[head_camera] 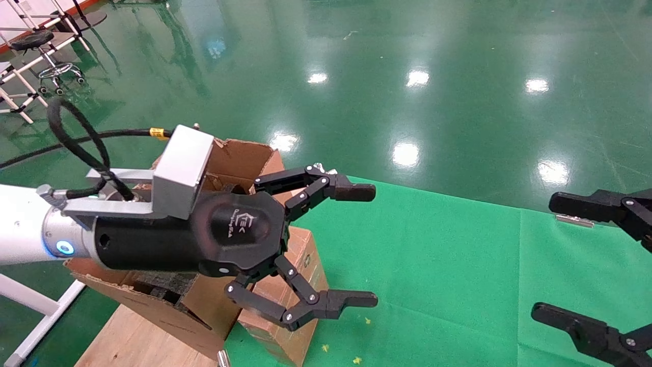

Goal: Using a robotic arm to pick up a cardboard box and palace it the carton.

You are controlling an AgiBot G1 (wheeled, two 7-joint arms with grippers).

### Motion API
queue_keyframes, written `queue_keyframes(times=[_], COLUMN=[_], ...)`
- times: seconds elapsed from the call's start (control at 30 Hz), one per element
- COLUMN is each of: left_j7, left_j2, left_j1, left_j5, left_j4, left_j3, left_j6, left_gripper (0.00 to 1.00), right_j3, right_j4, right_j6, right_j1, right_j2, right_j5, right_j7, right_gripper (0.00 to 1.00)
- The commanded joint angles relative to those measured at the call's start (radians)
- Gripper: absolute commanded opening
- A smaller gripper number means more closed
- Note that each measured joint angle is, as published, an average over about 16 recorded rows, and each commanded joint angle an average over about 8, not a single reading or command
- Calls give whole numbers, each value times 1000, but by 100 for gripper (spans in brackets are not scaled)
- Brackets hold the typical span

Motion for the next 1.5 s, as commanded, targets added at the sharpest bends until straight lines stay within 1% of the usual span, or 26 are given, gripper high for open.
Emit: queue_keyframes(times=[0.03,0.4,0.43,0.67,0.7,0.9,1.07,1.2,1.33,1.5], left_j7=[0,0,0,0,0,-7,-69,-174,-308,-478], left_j2=[0,0,0,0,0,-3,-23,-52,-75,-84], left_j1=[0,0,0,0,0,-1,-38,-100,-175,-272], left_j5=[0,0,0,0,0,3,49,135,243,366], left_j4=[0,0,0,0,0,1,3,-3,-22,-44], left_j3=[0,0,0,0,0,3,26,68,123,190], left_j6=[0,0,0,0,0,1,-5,-13,-6,26], left_gripper=[100,100,100,100,100,100,100,100,100,100], right_j3=[0,0,0,0,0,0,0,0,0,0], right_j4=[0,0,0,0,0,0,0,0,0,0], right_j6=[0,0,0,0,0,0,0,0,0,0], right_j1=[0,0,0,0,0,0,0,0,0,0], right_j2=[0,0,0,0,0,0,0,0,0,0], right_j5=[0,0,0,0,0,0,0,0,0,0], right_j7=[0,0,0,0,0,0,0,0,0,0], right_gripper=[100,100,92,4,0,0,0,0,0,0])
